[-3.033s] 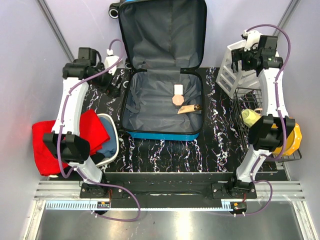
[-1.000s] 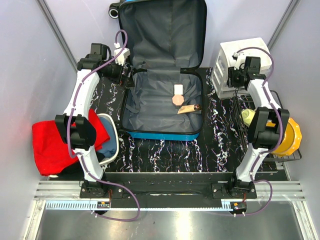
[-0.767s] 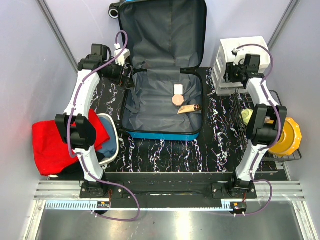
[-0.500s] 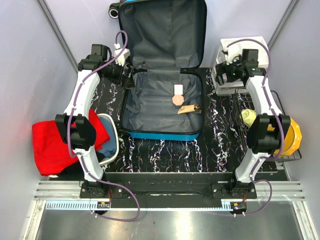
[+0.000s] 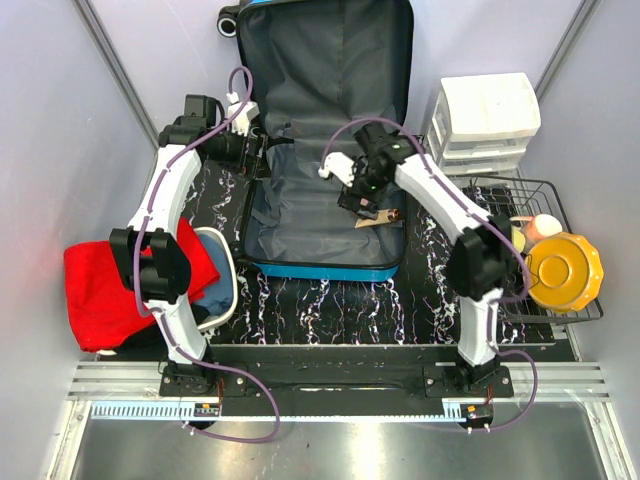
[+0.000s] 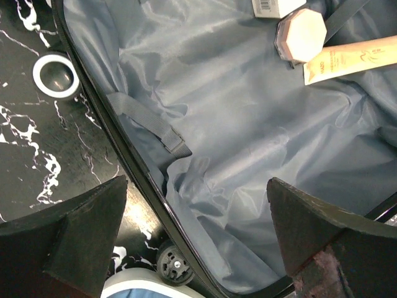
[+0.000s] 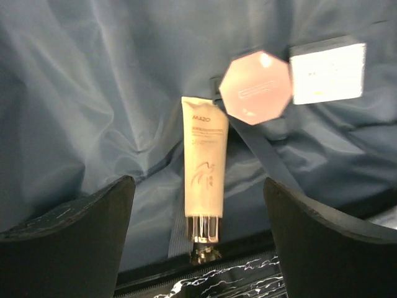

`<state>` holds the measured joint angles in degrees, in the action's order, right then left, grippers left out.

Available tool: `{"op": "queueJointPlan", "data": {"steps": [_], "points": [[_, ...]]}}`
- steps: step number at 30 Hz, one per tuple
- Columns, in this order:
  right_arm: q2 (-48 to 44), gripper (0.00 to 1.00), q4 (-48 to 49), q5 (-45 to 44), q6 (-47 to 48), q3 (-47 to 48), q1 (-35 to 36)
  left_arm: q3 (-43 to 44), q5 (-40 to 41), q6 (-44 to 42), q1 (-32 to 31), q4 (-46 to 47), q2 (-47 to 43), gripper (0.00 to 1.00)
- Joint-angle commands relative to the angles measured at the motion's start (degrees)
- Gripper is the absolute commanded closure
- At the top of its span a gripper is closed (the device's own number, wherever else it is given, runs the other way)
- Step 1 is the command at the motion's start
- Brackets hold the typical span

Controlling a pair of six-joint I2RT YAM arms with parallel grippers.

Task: Open, take out, and arrange the luggage

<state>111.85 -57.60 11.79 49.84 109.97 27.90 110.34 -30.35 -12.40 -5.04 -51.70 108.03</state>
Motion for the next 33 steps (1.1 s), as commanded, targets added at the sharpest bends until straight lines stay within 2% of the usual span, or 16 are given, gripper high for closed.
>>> {"op": "queueJointPlan", "data": {"steps": [1, 8, 13, 17, 19, 23, 26, 27, 29, 30, 31, 33], "points": [[8.19, 0.08, -9.89, -9.06, 3.68, 9.62, 2.86, -3.73, 1.95, 3.08, 0.38, 4.68, -5.72, 0.01], [20.14, 0.1, -13.58, -16.88, 3.85, 16.94, 4.27, -7.16, 2.31, 5.46, 2.4, 5.56, -8.27, 0.01], [23.58, 0.14, -16.66, -18.47, 4.82, 19.4, 4.44, -8.04, 1.96, 6.08, 3.63, 5.65, -8.71, 0.01], [24.46, 0.18, -15.96, -20.75, 5.88, 16.77, 4.44, -7.78, 2.05, 6.43, 3.98, 5.65, -8.62, 0.01], [24.64, 0.24, -15.96, -20.41, 5.62, 16.5, 4.53, -7.51, 2.4, 6.69, 3.98, 5.73, -8.45, 0.01], [24.29, 0.46, -15.79, -19.35, 4.39, 17.64, 4.27, -6.72, 4.24, 7.74, 3.98, 7.05, -8.45, 0.01], [24.03, 0.56, -17.09, -16.99, 2.37, 20.27, 3.13, -6.63, 6.26, 9.76, 4.33, 9.77, -9.67, 0.01], [23.94, 0.62, -17.36, -15.15, 1.67, 22.72, 2.34, -6.81, 6.53, 11.16, 4.86, 12.04, -10.11, 0.01], [23.94, 0.66, -17.8, -10.77, -1.58, 26.06, 1.2, -8.81, 4.78, 12.23, 5.82, 18.08, -12.21, 0.01], [23.94, 0.76, -17.46, -8.65, -3.07, 29.56, 0.58, -10.31, 4.77, 16.49, 7.31, 21.17, -13.18, 0.01], [23.76, 0.8, -16.93, -6.97, -7.09, 31.25, -1.08, -11.8, 4.69, 18.27, 8.02, 24.08, -14.24, 0.01], [23.24, 0.84, -15.44, -0.85, -11.15, 36.24, -2.84, -15.76, 3.11, 23.09, 10.12, 31.99, -16.88, 0.01]]}}
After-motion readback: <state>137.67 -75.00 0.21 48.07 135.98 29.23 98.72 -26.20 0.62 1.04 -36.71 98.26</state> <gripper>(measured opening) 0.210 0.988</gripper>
